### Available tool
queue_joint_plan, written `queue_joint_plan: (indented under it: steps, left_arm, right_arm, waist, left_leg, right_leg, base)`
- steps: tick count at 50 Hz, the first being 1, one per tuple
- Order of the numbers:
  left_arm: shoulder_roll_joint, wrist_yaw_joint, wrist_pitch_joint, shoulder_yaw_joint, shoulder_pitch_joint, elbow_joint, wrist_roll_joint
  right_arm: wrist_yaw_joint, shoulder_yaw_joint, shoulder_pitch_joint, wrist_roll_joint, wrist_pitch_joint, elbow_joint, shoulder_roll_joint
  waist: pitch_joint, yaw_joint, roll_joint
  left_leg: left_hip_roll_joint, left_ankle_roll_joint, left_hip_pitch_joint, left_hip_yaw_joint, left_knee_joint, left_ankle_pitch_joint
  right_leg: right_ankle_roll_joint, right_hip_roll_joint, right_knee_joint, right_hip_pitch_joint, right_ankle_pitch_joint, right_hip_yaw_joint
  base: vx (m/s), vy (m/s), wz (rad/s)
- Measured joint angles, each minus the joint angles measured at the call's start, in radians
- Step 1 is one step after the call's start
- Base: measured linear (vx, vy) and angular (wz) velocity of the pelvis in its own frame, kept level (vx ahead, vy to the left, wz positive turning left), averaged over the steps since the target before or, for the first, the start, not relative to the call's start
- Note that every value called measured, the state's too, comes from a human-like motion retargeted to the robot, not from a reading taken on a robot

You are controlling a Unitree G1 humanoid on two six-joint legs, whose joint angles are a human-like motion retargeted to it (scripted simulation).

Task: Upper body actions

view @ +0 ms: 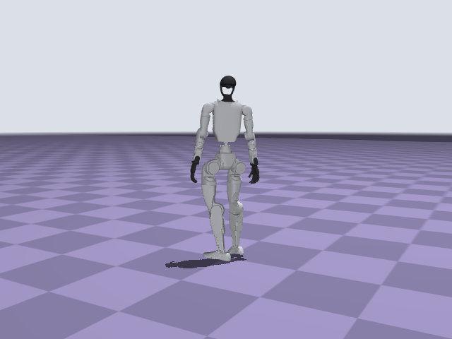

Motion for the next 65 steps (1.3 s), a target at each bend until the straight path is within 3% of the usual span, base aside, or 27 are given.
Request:
queue_joint_plan:
  steps: [7,20,33,45,50,58,61,65]
  left_arm:
    - [-0.005,-0.017,-0.018,-0.012,-0.056,-0.036,-0.010]
    - [-0.030,-0.003,-0.039,-0.044,-0.095,-0.058,-0.032]
    - [0.008,-0.035,0.031,0.109,0.017,0.019,-0.064]
    - [0.004,-0.061,0.096,0.276,0.194,0.090,-0.061]
    - [-0.024,-0.068,0.095,0.294,0.205,0.073,-0.065]
    - [-0.048,-0.113,0.063,0.222,0.120,0.003,-0.085]
    - [-0.037,-0.128,0.050,0.178,0.084,-0.050,-0.067]
    - [0.000,-0.101,0.029,0.095,0.031,-0.130,-0.039]
  right_arm:
    - [-0.003,-0.019,0.016,0.056,0.020,0.071,-0.017]
    - [0.020,0.074,0.021,-0.064,0.025,0.036,-0.001]
    - [0.019,0.112,-0.093,-0.086,-0.012,-0.030,-0.033]
    - [0.155,0.096,-0.122,0.073,-0.051,-0.173,0.111]
    - [0.156,0.164,-0.101,0.002,-0.057,-0.136,0.118]
    - [-0.011,0.214,-0.054,-0.177,0.000,0.020,0.083]
    - [-0.025,0.197,-0.023,-0.148,0.008,0.055,0.065]
    - [-0.046,0.145,0.031,-0.071,0.001,0.084,0.036]
  waist:
    - [-0.006,0.081,-0.019]
    - [0.018,0.293,-0.098]
    - [0.049,0.439,-0.161]
    - [0.057,0.473,-0.162]
    - [0.048,0.474,-0.166]
    - [0.053,0.411,-0.140]
    - [0.076,0.521,-0.125]
    - [0.071,0.398,-0.125]
  left_leg:
    - [-0.032,0.041,-0.040,-0.163,-0.001,0.014]
    - [-0.120,0.097,-0.139,-0.452,0.015,0.073]
    - [-0.176,0.106,-0.211,-0.565,-0.007,0.155]
    - [-0.186,0.122,-0.176,-0.576,-0.018,0.128]
    - [-0.191,0.127,-0.155,-0.551,-0.028,0.109]
    - [-0.175,0.143,-0.122,-0.513,-0.042,0.093]
    - [-0.161,0.179,-0.147,-0.375,-0.025,0.099]
    - [-0.163,0.156,-0.098,-0.474,-0.042,0.081]
  right_leg:
    - [-0.034,-0.066,0.004,0.066,-0.072,-0.174]
    - [-0.055,-0.141,-0.031,0.206,-0.163,-0.452]
    - [-0.032,-0.171,-0.063,0.276,-0.203,-0.694]
    - [-0.041,-0.170,-0.062,0.268,-0.180,-0.652]
    - [-0.048,-0.175,-0.068,0.252,-0.165,-0.611]
    - [-0.050,-0.161,-0.055,0.240,-0.147,-0.558]
    - [-0.063,-0.135,-0.051,0.221,-0.125,-0.411]
    - [-0.056,-0.145,-0.042,0.232,-0.129,-0.502]
  base:
    - [0.23,-0.06,1.57]
    - [0.22,0.08,1.60]
    - [0.05,0.10,1.11]
    - [0.02,0.03,-0.21]
    - [0.03,0.02,-0.61]
    - [-0.01,-0.03,-0.58]
    - [0.06,-0.02,-2.18]
    - [-0.01,-0.05,0.82]
